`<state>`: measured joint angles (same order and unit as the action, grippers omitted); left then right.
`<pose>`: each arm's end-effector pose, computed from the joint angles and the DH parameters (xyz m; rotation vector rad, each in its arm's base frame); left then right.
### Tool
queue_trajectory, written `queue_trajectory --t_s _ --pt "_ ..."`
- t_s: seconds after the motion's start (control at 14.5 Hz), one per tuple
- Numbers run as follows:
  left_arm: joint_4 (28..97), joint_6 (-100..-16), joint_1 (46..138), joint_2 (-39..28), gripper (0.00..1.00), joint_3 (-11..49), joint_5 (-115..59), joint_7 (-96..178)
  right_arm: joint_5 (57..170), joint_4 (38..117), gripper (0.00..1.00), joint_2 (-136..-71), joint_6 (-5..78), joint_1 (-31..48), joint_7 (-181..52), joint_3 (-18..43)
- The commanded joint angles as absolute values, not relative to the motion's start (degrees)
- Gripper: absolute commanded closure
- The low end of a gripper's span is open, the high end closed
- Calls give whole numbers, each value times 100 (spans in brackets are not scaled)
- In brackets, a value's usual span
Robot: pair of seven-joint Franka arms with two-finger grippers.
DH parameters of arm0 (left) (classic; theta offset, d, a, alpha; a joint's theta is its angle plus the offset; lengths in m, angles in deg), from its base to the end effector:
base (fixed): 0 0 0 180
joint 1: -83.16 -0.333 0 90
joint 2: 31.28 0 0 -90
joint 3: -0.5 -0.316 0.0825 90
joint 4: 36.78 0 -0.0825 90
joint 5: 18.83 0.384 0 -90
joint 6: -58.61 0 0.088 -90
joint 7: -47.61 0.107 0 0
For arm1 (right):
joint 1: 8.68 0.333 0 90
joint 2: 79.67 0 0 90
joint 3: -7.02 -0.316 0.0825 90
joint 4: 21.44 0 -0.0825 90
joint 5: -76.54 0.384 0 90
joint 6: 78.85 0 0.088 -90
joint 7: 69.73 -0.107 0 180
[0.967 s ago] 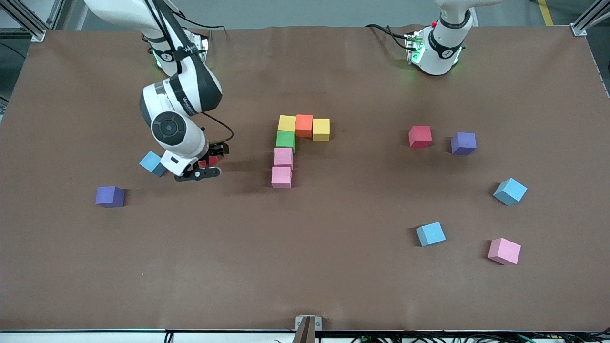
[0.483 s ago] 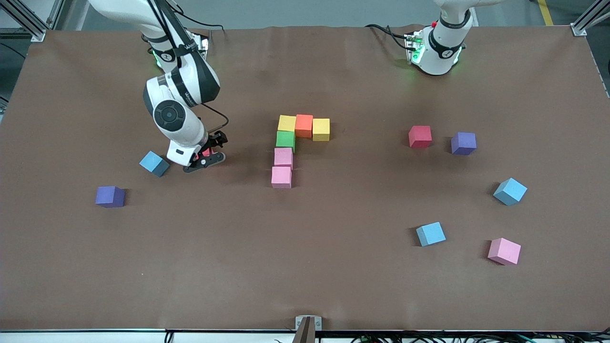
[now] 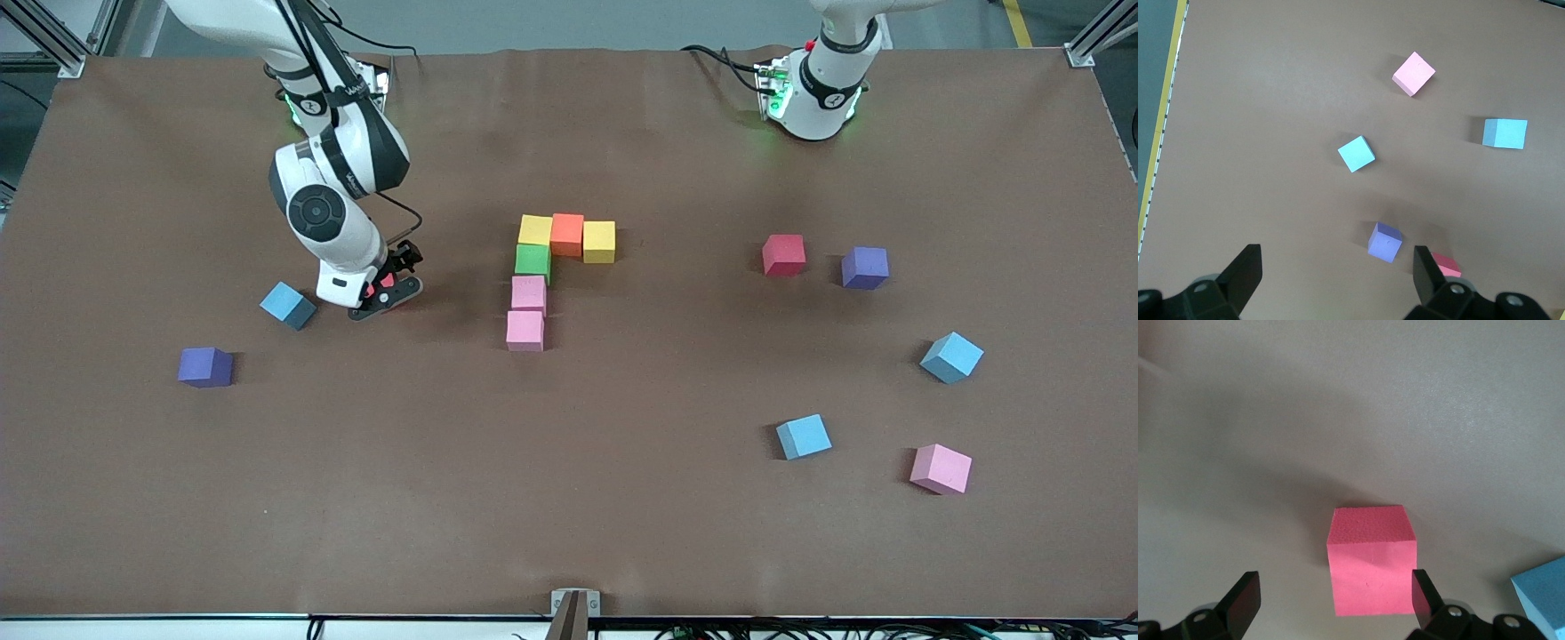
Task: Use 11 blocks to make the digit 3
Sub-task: 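Grasp the red block with the right gripper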
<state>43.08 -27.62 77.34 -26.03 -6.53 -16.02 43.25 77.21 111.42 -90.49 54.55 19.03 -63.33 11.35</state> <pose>0.5617 0.1298 0.6504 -3.0447 -0.4656 -0.0243 0.4607 0.1988 0.2466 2.9962 0.7827 -0.2731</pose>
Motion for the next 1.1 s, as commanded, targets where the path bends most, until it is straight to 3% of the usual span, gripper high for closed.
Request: queue_trajectory --t_s 0.0,1.04 --pt "4267 -2700 7727 -2583 0 -635 -1514 4374 7575 11444 0 -8802 5606 1831 -6252 1124" --pt "4259 -2726 7736 -2530 0 -626 -1584 4304 7523 11452 0 -8943 5826 1391 -5795 1124"
